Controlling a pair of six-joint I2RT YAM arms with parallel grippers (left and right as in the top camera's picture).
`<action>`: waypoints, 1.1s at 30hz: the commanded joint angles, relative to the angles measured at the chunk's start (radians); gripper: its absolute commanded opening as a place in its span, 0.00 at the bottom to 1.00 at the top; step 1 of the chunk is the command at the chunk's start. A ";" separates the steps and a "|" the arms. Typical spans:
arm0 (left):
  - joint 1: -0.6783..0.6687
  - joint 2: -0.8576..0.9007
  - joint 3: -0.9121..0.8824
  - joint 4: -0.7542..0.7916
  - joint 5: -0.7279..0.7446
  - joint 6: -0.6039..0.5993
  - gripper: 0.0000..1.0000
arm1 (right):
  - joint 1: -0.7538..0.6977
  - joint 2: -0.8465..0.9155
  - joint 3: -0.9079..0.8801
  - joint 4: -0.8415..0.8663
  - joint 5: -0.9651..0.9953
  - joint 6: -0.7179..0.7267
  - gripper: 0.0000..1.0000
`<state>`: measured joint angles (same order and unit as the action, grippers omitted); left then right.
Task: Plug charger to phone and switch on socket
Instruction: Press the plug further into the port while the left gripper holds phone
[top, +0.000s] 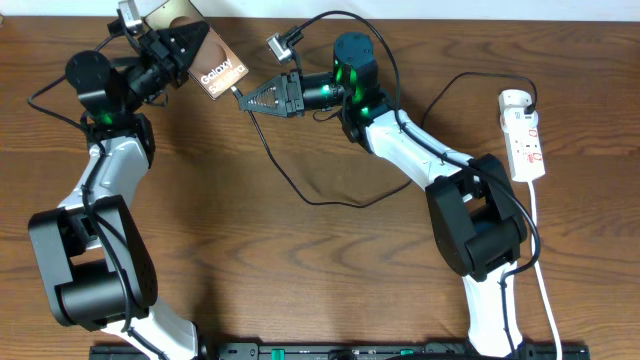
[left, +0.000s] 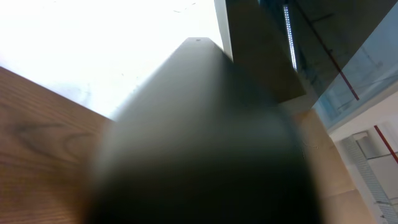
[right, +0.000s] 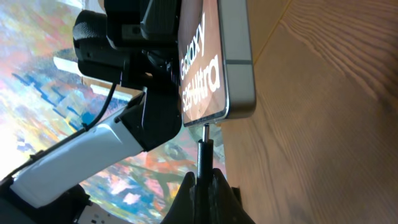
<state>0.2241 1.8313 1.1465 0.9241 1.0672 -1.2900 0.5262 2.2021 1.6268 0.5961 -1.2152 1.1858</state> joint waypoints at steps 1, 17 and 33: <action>-0.054 -0.009 0.003 0.005 0.152 -0.005 0.07 | 0.011 -0.006 0.021 0.022 0.210 0.033 0.01; -0.054 -0.009 0.003 0.005 0.153 -0.005 0.07 | 0.012 -0.006 0.021 0.030 0.240 0.060 0.01; -0.054 -0.009 0.003 0.005 0.216 -0.005 0.07 | 0.010 -0.006 0.021 0.034 0.256 0.038 0.01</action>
<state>0.2241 1.8313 1.1465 0.9241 1.0672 -1.2892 0.5289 2.2021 1.6257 0.6067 -1.1995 1.2427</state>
